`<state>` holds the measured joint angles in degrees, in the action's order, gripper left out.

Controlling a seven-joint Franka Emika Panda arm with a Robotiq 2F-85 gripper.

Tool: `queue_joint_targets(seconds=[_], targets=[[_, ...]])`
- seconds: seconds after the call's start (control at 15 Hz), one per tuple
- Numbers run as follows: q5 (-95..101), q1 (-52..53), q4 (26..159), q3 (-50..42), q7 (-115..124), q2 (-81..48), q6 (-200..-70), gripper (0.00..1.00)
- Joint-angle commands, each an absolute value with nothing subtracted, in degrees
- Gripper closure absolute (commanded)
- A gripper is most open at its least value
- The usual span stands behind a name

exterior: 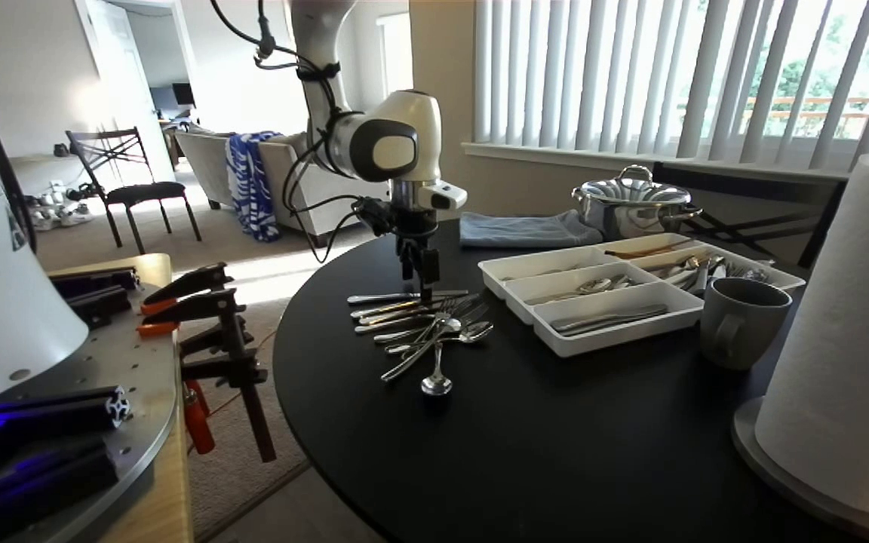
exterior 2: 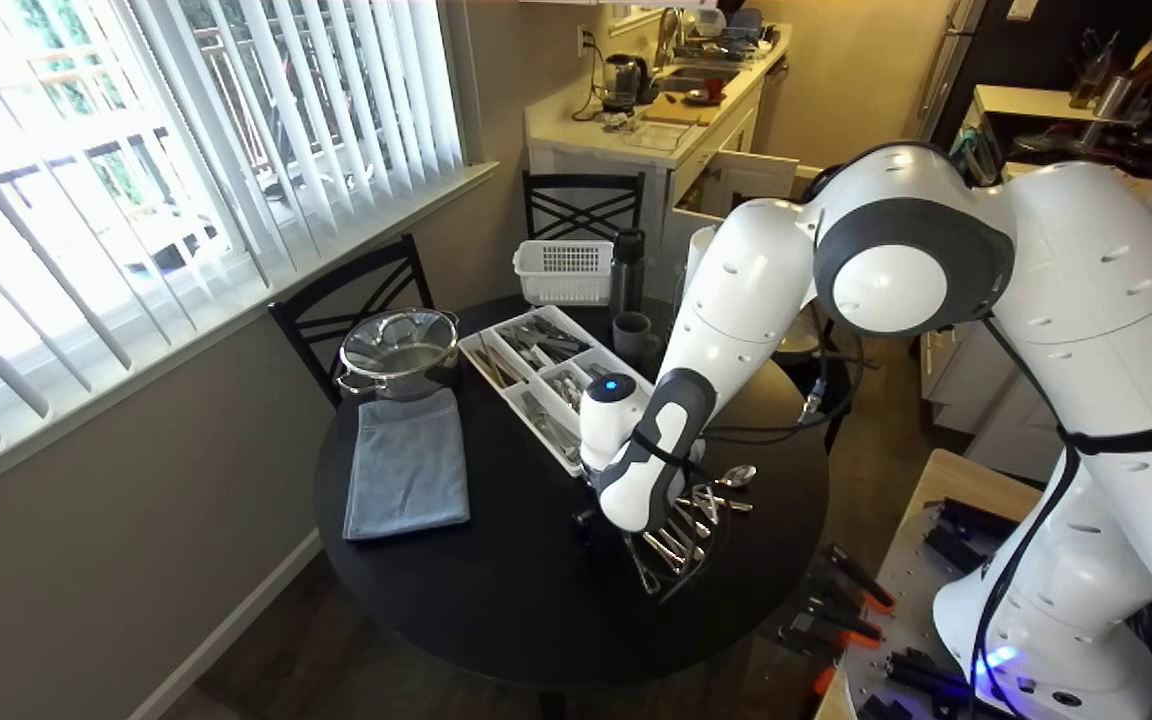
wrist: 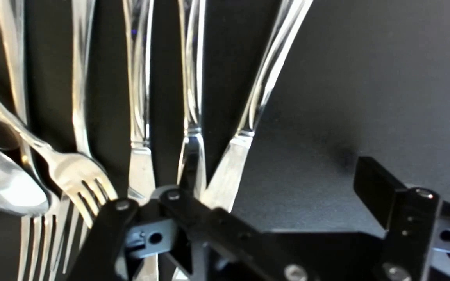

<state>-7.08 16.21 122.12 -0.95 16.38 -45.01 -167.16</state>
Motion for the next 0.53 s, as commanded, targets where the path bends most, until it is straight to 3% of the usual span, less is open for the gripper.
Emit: queue_joint_targets(seconds=[0.0, 0.47], targets=[[-10.02, 14.45, 129.04, 1.99, 17.87, -41.84, -174.8, 0.0], [-14.99, 13.43, 133.36, 6.09, 18.72, -40.57, -179.54, 0.0]])
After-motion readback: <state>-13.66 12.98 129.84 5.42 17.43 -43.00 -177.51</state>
